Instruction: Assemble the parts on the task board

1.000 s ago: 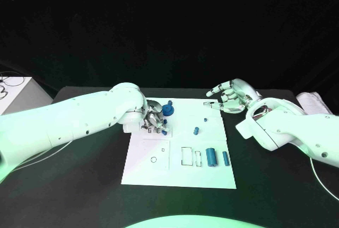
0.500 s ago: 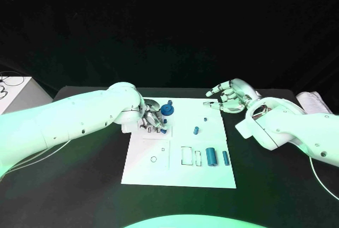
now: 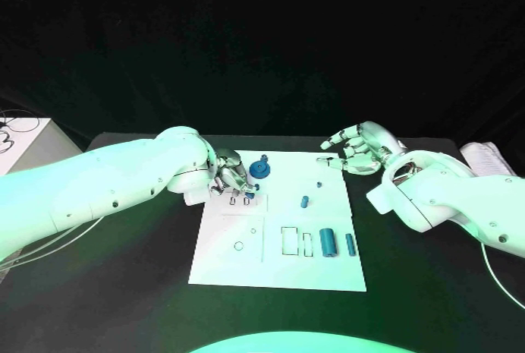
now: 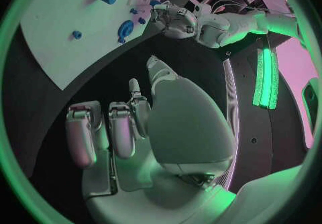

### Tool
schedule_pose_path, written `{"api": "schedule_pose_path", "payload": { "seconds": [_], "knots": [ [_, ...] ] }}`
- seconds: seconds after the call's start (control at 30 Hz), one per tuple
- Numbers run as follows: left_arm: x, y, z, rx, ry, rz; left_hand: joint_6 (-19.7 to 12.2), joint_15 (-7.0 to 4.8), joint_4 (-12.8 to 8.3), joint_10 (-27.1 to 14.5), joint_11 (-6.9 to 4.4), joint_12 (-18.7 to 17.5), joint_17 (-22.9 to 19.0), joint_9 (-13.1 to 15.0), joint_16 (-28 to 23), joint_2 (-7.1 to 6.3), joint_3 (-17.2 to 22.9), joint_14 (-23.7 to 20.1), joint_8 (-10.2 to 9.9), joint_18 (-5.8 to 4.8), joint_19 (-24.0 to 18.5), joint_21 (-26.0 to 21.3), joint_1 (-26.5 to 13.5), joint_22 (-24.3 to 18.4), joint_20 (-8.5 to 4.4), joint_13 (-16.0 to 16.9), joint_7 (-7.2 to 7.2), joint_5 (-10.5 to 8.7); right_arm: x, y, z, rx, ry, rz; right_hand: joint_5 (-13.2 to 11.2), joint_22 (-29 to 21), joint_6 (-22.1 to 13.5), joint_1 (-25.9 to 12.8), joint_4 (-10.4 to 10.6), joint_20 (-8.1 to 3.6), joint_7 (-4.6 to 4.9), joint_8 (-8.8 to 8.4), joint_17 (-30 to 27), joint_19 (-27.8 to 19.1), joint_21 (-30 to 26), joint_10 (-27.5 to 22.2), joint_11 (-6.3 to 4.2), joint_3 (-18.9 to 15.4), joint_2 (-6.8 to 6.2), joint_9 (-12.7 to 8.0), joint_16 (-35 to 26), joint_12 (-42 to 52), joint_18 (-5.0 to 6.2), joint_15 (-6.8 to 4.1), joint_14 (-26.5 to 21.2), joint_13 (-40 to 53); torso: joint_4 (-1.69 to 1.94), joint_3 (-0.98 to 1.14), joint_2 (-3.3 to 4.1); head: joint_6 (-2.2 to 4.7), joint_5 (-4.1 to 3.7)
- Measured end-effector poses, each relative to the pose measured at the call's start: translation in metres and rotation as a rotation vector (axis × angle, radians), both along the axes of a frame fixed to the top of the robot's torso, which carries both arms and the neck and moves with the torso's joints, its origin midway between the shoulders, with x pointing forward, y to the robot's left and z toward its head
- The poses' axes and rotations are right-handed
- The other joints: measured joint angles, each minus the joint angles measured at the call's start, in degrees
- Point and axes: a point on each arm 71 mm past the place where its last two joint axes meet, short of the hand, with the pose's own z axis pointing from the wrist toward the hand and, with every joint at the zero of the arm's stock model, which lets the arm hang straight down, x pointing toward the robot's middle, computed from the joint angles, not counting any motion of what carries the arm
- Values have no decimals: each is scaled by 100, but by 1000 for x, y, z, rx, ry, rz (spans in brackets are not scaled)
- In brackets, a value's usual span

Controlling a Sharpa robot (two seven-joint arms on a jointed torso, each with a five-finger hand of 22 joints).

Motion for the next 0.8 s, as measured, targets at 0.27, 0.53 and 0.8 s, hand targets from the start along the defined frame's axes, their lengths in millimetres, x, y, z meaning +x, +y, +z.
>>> {"api": "schedule_pose_path", "payload": {
  "seconds": [0.27,0.53,0.8],
  "knots": [
    [-1,2,-4,31,-48,3,101,-42,-7,96,-8,59,0,1,26,-68,-6,-2,0,-88,126,71,-68,159,-43,78,-22,208,0,-1,0,-1,0,-2,0,0,0,0,0,0,0,0,0,0,0,0,0,0,0,0,0,0,0,0,0,0,1,-7,4,-21,14],
    [-3,2,-12,70,-88,-2,102,-42,-23,123,-21,59,-1,3,26,-76,-21,-2,0,-88,154,97,-76,188,-30,86,-24,237,0,-1,0,-1,1,-3,0,-1,-20,0,0,0,-20,0,0,0,0,0,0,0,0,-5,0,0,0,0,0,-1,-9,-13,11,-41,23],
    [-5,2,-17,100,-131,-8,130,-41,-23,164,-21,82,-1,7,49,-83,-21,-2,-6,-87,194,120,-84,249,-30,126,-51,282,0,-2,-1,-2,2,-4,0,-1,-20,0,0,0,-20,0,0,0,0,0,0,0,0,-5,0,0,0,0,0,-1,-9,-14,13,-63,30]
  ]
}}
